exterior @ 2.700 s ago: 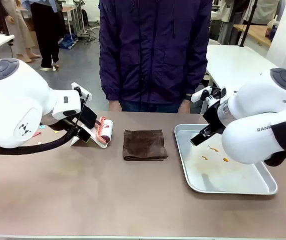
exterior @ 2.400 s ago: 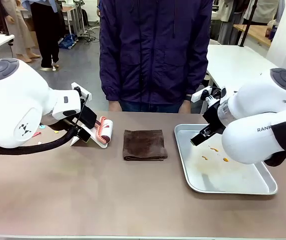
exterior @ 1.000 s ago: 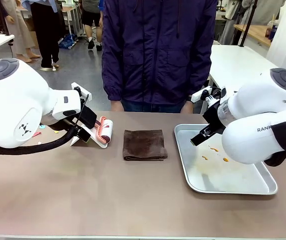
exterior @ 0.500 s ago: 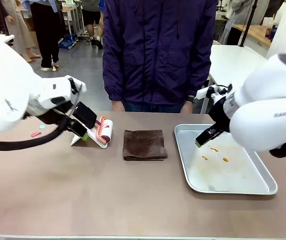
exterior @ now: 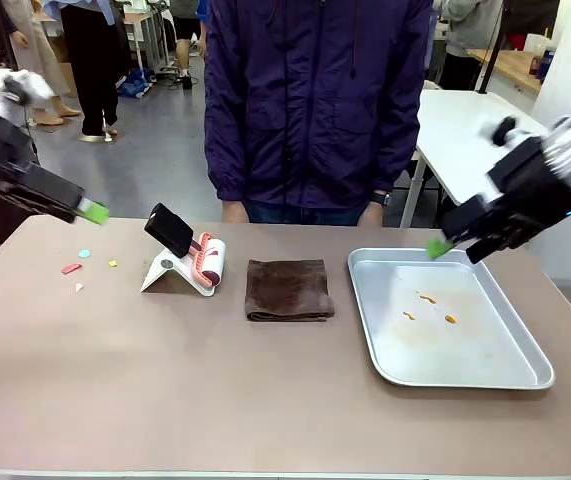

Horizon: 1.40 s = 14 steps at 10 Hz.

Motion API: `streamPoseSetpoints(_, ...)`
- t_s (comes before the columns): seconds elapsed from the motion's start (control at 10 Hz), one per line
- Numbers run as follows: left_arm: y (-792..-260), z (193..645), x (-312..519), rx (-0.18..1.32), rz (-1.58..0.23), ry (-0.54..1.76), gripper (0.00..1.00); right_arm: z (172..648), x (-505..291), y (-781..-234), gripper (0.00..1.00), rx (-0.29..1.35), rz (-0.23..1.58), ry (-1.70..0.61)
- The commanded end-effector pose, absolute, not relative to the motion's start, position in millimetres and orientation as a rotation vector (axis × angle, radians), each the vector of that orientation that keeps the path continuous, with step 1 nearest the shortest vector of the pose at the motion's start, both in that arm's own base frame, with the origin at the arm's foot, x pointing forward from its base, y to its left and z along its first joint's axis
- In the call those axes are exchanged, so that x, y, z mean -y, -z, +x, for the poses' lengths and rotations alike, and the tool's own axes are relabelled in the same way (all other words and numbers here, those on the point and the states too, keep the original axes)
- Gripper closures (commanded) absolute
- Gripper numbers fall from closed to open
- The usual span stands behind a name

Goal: Clean the surface of the table.
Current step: Hold the Lint Roller with your left hand and the towel with your right hand.

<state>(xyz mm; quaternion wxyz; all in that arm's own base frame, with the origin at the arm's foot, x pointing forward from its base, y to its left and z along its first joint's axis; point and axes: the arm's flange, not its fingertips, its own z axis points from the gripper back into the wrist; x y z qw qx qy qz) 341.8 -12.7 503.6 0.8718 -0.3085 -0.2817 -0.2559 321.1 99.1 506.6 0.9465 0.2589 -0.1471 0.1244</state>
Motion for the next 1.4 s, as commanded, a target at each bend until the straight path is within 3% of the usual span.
streamPoseSetpoints(0.0,-464,302,-46,0.664,-0.871,0.509,0.0,307,-47,-500,0.0,0.319,0.777,-0.087)
streamPoseSetpoints(0.3,-438,281,-120,0.75,-1.008,0.32,0.0,304,39,-486,0.0,0.391,1.016,0.167)
streamPoseSetpoints(0.7,-378,287,-186,0.74,-1.206,0.056,0.0,310,117,-460,0.0,0.521,1.036,0.33)
streamPoseSetpoints(1.0,-374,294,-153,0.734,-1.231,-0.015,0.0,316,144,-437,0.0,0.633,1.039,0.465)
streamPoseSetpoints(1.1,-373,297,-151,0.737,-1.208,-0.056,0.0,322,148,-463,0.0,0.517,1.036,0.404)
streamPoseSetpoints(1.2,-374,301,-144,0.725,-1.161,-0.132,0.0,322,148,-463,0.0,0.517,1.036,0.404)
streamPoseSetpoints(1.3,-365,310,-175,0.713,-1.246,-0.041,0.0,322,148,-463,0.0,0.517,1.036,0.404)
